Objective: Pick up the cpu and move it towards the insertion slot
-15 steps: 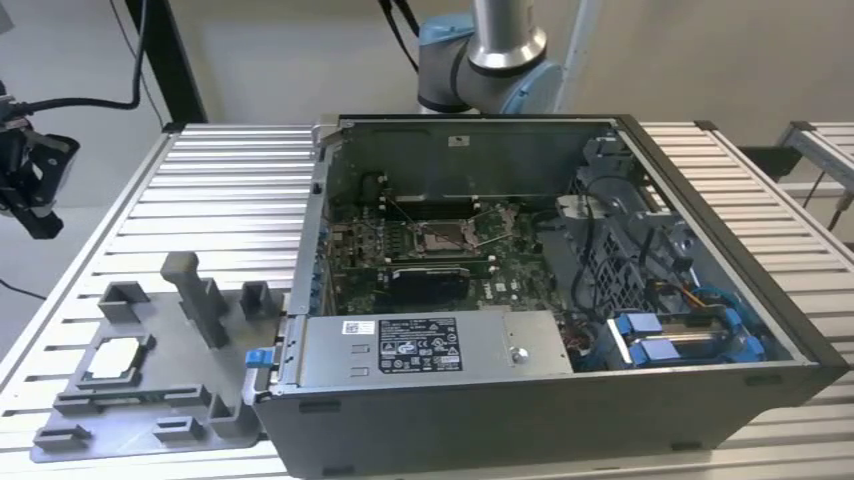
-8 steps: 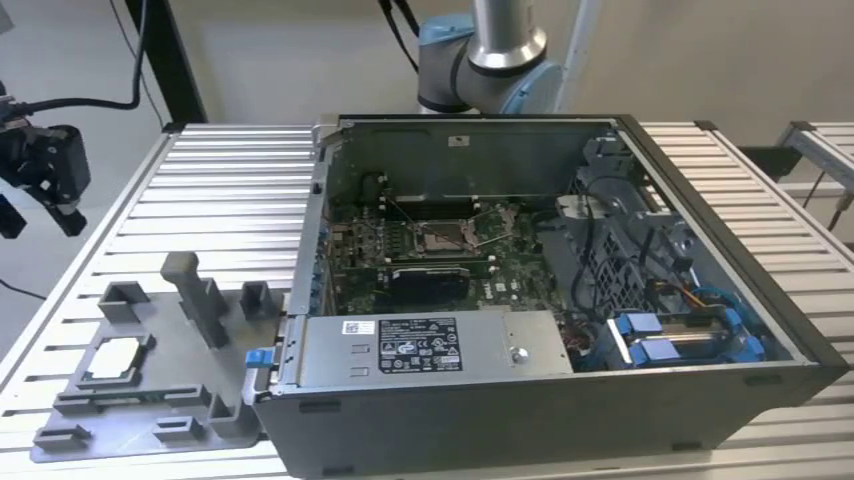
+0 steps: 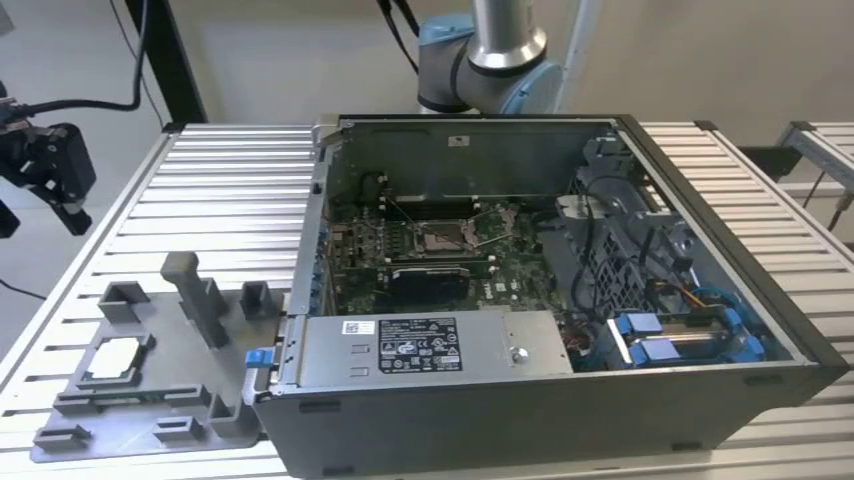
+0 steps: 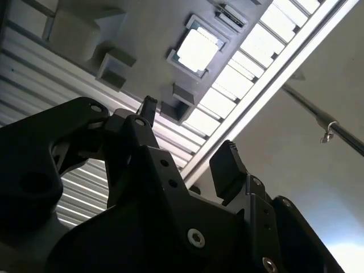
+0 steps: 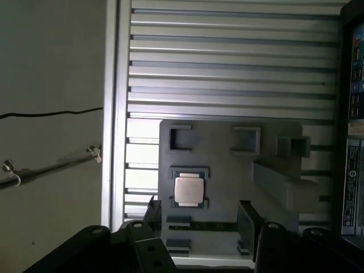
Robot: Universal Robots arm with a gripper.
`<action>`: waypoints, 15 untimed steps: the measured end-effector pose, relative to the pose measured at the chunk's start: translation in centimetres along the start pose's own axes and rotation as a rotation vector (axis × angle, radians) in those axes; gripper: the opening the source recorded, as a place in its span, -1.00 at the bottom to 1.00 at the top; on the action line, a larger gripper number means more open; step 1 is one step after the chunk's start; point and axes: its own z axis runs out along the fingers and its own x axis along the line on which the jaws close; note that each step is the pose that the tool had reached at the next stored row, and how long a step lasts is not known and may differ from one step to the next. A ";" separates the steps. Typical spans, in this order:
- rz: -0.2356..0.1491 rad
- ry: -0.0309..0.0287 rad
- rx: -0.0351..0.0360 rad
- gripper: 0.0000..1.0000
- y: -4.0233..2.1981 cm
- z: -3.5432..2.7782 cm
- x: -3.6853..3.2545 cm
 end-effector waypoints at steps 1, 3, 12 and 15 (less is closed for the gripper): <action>0.000 -0.0001 0.0000 1.00 0.00 0.08 0.00; 0.000 -0.0002 -0.0001 1.00 0.00 0.24 0.00; 0.000 -0.0008 -0.0001 1.00 0.14 1.01 -0.01; 0.000 -0.0010 0.0000 1.00 0.15 1.16 0.00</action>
